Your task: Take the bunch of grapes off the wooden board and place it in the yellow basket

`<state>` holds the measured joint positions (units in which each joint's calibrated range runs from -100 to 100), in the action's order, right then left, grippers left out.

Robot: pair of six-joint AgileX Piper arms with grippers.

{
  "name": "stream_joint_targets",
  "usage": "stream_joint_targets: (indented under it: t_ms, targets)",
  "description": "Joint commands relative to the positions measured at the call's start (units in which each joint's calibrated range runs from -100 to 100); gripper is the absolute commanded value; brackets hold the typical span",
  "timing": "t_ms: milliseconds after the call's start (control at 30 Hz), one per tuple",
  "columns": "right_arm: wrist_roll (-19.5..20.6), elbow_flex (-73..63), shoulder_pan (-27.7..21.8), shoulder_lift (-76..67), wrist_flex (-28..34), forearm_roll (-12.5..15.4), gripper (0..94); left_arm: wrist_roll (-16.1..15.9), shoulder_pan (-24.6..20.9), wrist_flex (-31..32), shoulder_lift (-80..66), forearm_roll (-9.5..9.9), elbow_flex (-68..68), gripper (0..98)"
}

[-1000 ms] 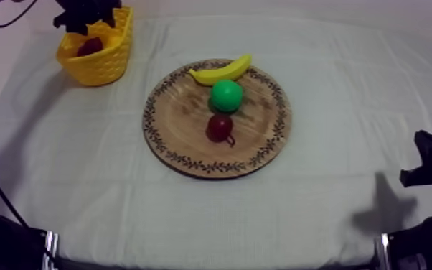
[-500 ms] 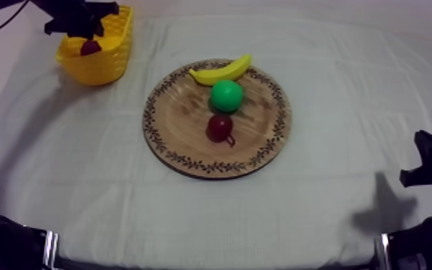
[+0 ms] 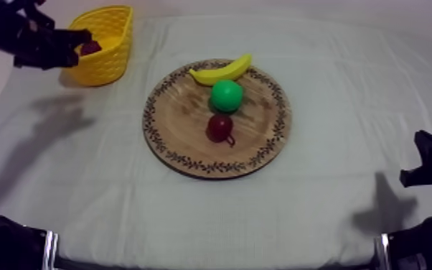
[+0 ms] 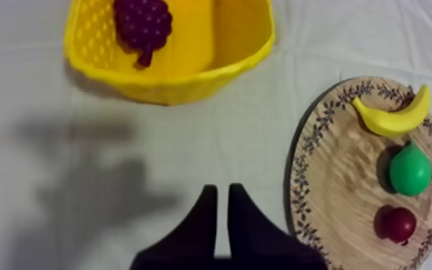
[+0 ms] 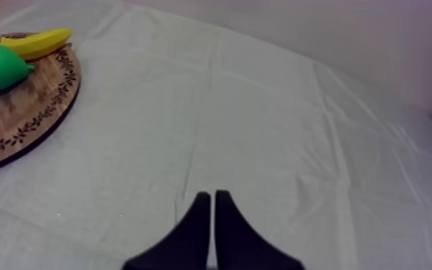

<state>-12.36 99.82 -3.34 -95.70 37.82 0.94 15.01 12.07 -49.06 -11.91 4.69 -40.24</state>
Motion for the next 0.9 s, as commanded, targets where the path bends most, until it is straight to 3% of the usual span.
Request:
stream_joint_targets:
  t_ms: [0, 300, 600, 867]
  targets:
    - [-0.02, -0.04, -0.02, 0.03, 0.00, 0.02, 0.3, -0.76, -0.53, 4.16, -5.39, -0.22, -10.12, 1.5]
    - [-0.02, -0.04, -0.02, 0.03, 0.00, 0.02, 0.3, -3.30, -5.90, 14.50, -22.71, -1.21, -31.85, 0.1]
    - [-0.01, -0.04, -0.02, 0.03, 0.00, 0.02, 0.3, -8.07, -9.08, 16.38, -44.15, -1.99, -46.44, 0.0]
    - [-0.01, -0.04, -0.02, 0.03, 0.00, 0.02, 0.3, -9.19, -9.07, 16.71, -59.28, -2.61, -52.61, 0.0]
